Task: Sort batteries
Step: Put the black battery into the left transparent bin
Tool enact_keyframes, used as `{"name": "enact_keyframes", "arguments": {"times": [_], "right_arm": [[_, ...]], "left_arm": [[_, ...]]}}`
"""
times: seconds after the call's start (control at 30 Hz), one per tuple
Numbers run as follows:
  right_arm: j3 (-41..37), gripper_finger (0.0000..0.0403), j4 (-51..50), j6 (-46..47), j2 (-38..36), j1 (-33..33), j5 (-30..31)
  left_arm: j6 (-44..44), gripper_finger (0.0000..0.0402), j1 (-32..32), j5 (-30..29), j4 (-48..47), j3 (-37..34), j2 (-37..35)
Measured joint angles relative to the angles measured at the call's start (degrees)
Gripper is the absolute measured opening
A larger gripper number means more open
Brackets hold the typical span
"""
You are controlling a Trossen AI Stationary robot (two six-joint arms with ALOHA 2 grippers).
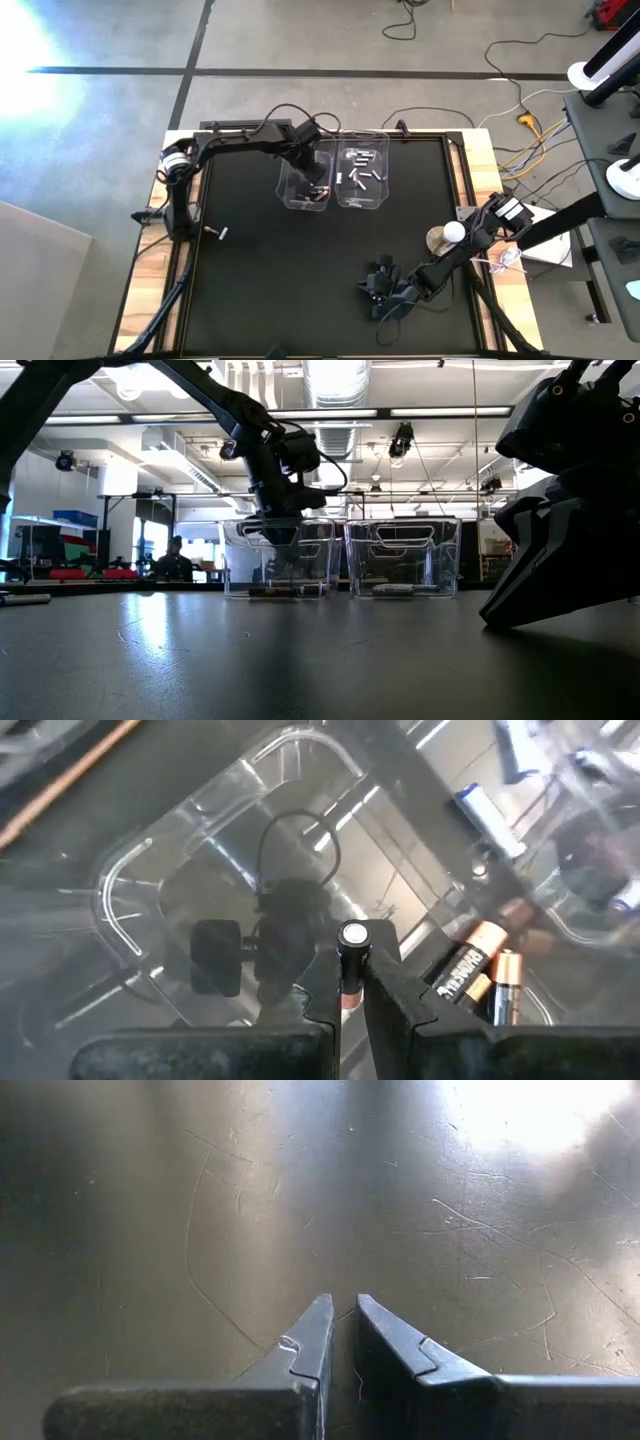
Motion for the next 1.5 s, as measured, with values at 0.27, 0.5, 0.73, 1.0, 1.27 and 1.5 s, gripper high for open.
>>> {"name": "enact_keyframes", "arguments": {"times": [0.27, 0.5, 0.73, 1.0, 1.27, 1.5], "right_arm": [[0.0, 0.0038, 0.0, -0.1, 0.0, 0.0, 0.0], [0.0, 0.0038, 0.0, -0.2, 0.0, 0.0, 0.0], [0.0, 0.0038, 0.0, -0.2, 0.0, 0.0, 0.0], [0.0, 0.0038, 0.0, -0.1, 0.0, 0.0, 0.0], [0.0, 0.0038, 0.0, -0.1, 0.0, 0.0, 0.1], [0.0, 0.0038, 0.0, 0.4, 0.0, 0.1, 0.0]], "left_arm": [[-2.7, 0.0010, 0.9, -1.2, 0.2, 0.0, 4.6], [-3.8, 0.0010, 0.9, -3.5, -1.9, 0.0, 5.3], [-6.5, 0.0010, 0.9, -6.6, -6.0, 0.0, 5.3], [-9.4, 0.0010, 0.9, -7.0, -6.7, 0.0, 5.3], [-12.8, 0.0010, 1.1, -9.4, -8.3, -0.1, 5.1], [-17.0, 0.0010, 1.3, -10.7, -8.8, 2.4, 4.8]]}}
